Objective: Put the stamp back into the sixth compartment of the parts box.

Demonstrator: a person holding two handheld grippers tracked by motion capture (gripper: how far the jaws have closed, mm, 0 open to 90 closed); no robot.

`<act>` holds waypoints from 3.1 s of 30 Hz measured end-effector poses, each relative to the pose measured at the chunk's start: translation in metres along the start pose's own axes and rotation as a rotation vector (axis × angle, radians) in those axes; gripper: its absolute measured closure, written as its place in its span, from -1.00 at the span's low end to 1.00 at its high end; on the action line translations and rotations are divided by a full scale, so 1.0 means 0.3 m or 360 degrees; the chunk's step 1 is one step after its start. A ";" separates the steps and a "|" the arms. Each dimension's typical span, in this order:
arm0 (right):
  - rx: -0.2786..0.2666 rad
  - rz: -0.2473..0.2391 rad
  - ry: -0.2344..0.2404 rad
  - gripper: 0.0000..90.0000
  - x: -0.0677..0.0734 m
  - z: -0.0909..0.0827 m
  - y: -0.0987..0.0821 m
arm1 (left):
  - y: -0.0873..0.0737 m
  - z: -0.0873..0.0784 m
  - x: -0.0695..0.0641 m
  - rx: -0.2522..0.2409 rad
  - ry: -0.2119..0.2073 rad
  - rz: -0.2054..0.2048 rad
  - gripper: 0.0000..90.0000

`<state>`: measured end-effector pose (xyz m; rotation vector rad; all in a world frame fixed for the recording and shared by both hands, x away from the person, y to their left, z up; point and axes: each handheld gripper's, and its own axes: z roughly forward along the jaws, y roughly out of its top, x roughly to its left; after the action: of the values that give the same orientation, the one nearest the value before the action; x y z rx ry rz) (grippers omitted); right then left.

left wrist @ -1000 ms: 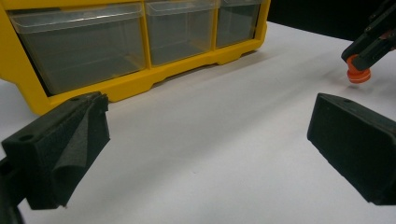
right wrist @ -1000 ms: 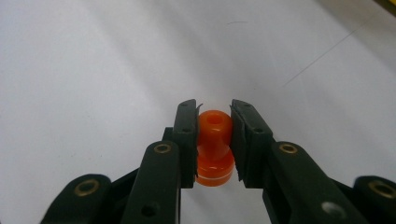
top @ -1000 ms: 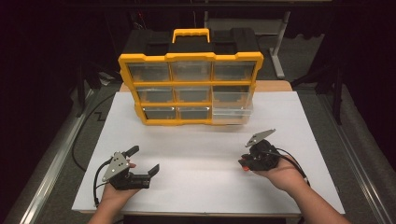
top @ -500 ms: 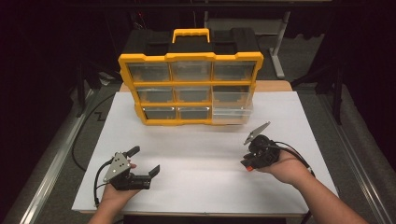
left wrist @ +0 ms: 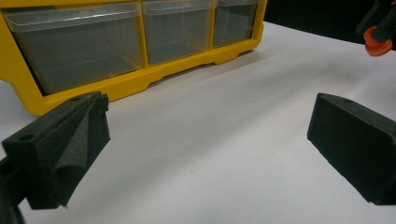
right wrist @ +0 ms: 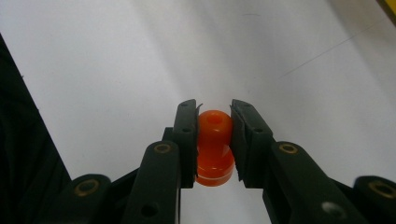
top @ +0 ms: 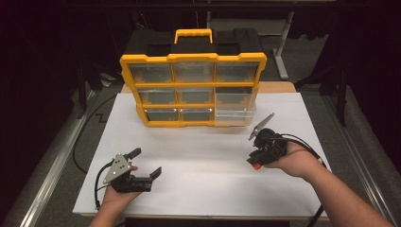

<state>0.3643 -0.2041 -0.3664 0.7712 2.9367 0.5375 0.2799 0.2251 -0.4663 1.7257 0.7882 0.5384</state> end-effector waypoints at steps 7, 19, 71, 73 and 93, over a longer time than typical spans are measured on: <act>0.0019 -0.0016 -0.0002 0.66 -0.004 -0.043 0.022 | 0.000 -0.001 0.000 -0.0007 -0.0001 0.0005 -0.99; 0.0019 -0.0040 -0.0005 0.66 -0.017 -0.125 0.058 | 0.000 0.001 -0.002 -0.0007 -0.0007 0.0010 -0.99; -0.0015 -0.0075 -0.0058 0.66 -0.081 -0.418 0.292 | 0.001 -0.004 0.000 -0.0017 -0.0027 0.0028 -0.99; -0.0016 -0.0072 -0.0061 0.66 -0.082 -0.416 0.306 | 0.001 -0.003 -0.001 -0.0018 -0.0029 0.0022 -0.99; -0.0038 -0.0081 -0.0073 0.66 -0.116 -0.383 0.437 | 0.001 -0.004 0.002 -0.0013 -0.0039 0.0034 -0.99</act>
<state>0.4394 -0.1508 -0.2145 0.6942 2.8936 0.5429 0.2795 0.2263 -0.4658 1.7320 0.7501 0.5330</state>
